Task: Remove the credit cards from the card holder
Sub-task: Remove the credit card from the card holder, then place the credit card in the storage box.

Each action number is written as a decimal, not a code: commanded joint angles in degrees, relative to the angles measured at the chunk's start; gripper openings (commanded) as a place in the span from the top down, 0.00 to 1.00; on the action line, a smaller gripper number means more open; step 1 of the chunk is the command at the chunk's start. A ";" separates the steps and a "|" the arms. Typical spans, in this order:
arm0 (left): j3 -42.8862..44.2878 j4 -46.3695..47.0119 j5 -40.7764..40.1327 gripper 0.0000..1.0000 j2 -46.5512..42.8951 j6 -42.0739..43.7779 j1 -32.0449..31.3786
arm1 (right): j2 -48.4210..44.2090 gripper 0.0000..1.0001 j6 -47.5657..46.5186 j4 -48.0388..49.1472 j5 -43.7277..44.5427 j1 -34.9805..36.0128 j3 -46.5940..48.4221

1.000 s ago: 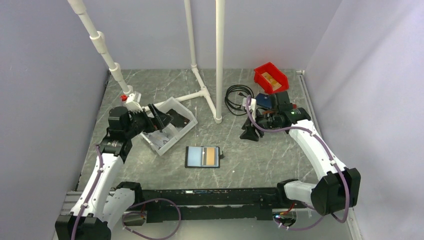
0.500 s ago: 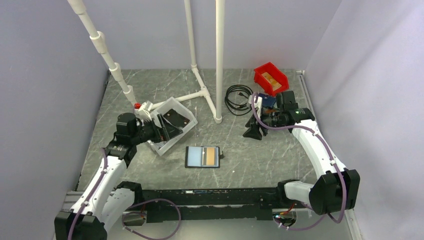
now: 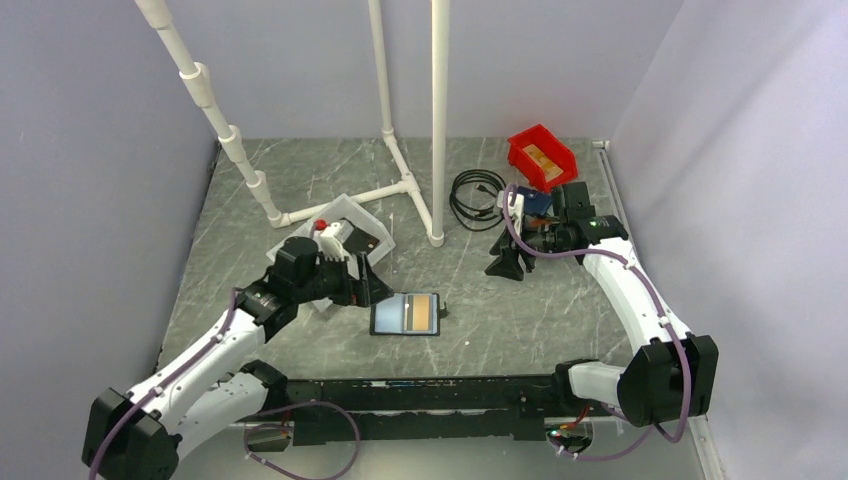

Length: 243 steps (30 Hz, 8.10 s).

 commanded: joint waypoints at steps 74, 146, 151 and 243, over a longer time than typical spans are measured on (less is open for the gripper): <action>-1.28 28.09 -20.93 0.64 35.95 -18.98 -23.31 | 26.26 1.00 18.80 17.21 22.57 29.49 -0.55; -18.76 43.49 -6.95 0.95 27.20 -24.56 -9.34 | 39.16 0.91 20.32 12.11 28.10 34.95 4.54; -18.72 46.31 -5.85 0.70 29.20 -25.81 -9.37 | 39.27 0.91 20.25 12.09 28.16 35.19 4.56; 2.91 13.28 2.07 1.00 10.11 10.55 -11.11 | 7.55 0.53 -6.25 -8.68 -1.33 20.14 6.67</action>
